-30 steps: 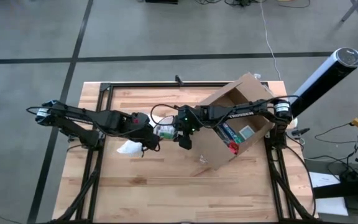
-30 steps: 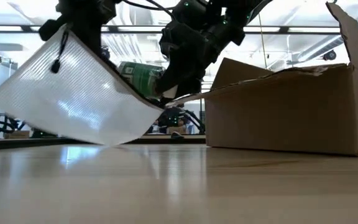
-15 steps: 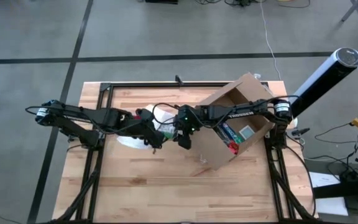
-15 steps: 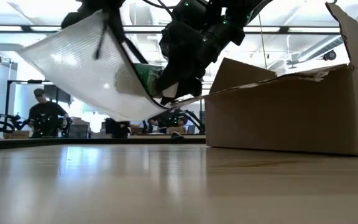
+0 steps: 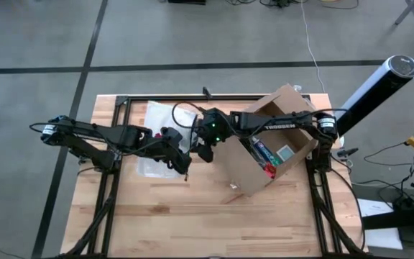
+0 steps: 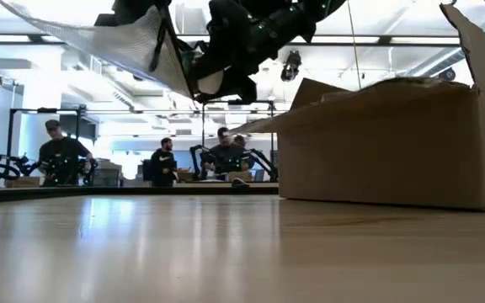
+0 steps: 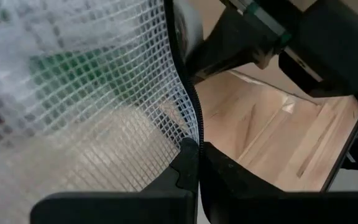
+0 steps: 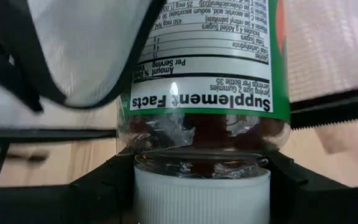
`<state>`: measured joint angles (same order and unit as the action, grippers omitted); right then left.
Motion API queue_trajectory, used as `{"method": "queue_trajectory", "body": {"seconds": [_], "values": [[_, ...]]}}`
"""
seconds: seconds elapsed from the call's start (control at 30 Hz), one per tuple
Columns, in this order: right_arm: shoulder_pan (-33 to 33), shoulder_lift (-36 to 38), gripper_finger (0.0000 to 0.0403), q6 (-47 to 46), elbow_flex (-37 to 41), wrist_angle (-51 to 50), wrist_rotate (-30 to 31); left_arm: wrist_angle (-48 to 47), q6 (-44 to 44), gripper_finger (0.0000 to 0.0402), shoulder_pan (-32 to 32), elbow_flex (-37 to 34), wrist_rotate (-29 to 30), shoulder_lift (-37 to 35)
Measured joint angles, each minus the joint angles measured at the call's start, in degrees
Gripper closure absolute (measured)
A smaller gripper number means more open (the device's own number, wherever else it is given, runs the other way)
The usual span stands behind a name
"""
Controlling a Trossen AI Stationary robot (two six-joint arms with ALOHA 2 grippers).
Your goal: Unpack boxes
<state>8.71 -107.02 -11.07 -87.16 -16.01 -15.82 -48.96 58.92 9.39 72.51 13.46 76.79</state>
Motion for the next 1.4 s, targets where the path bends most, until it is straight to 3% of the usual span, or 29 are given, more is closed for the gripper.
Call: {"method": "queue_trajectory", "body": {"seconds": [0.17,0.6,1.4], "values": [[0.4,0.0,0.0204,-2.3,-0.6,-0.3,-3.7,-0.4,-0.4,0.0402,0.0,0.0,-0.6,0.0],[0.3,0.0,0.0204,-5.7,-1.0,1.8,-6.1,-1.9,-0.3,0.0402,0.0,-1.0,-1.7,0.0],[0.4,-0.6,0.0204,-7.9,-2.7,3.1,-4.1,17.9,-8.1,0.0402,0.1,-1.1,-2.0,0.0]]}}
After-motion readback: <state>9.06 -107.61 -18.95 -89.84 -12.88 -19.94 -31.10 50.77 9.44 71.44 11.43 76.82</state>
